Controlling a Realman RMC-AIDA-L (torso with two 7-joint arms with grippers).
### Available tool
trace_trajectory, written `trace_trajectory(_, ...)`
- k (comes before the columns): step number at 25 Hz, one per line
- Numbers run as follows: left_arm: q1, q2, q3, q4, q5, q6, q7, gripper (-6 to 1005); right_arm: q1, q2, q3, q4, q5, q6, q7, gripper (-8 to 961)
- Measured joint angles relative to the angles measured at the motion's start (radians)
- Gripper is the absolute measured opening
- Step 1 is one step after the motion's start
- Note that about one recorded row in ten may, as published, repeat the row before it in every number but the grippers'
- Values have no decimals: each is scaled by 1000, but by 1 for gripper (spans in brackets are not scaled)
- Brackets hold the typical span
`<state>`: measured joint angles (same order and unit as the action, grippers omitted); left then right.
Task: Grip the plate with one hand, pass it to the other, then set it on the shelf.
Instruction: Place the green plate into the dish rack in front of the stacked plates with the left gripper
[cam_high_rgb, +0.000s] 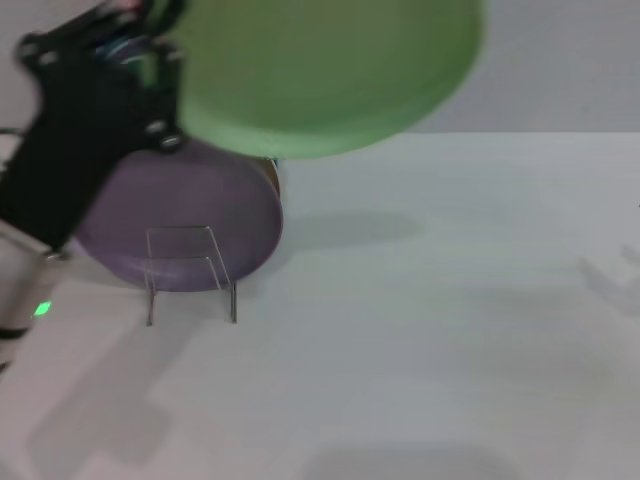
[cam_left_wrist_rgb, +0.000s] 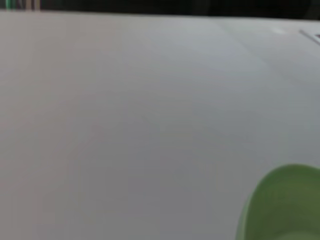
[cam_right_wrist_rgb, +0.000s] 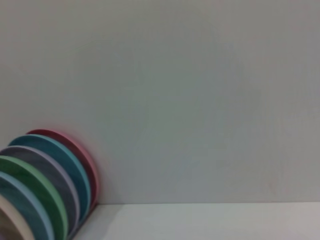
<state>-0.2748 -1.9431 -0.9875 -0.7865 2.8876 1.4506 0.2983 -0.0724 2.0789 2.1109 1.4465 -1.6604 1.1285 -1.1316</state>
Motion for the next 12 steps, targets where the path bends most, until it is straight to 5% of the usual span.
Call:
trace_trajectory(2,-77,-15,-54,225,1,156,-83,54,3,0,8,-5,2,23,-3,739)
trace_trajectory(4,-111,-18,-71,325,1,194,-117,53,4,0,11,-8,2,30,-4,738)
trace_trajectory(12,-151,-13,-83,507,1,226,-136,49,-2,3,18,-20,2,52,-12,738)
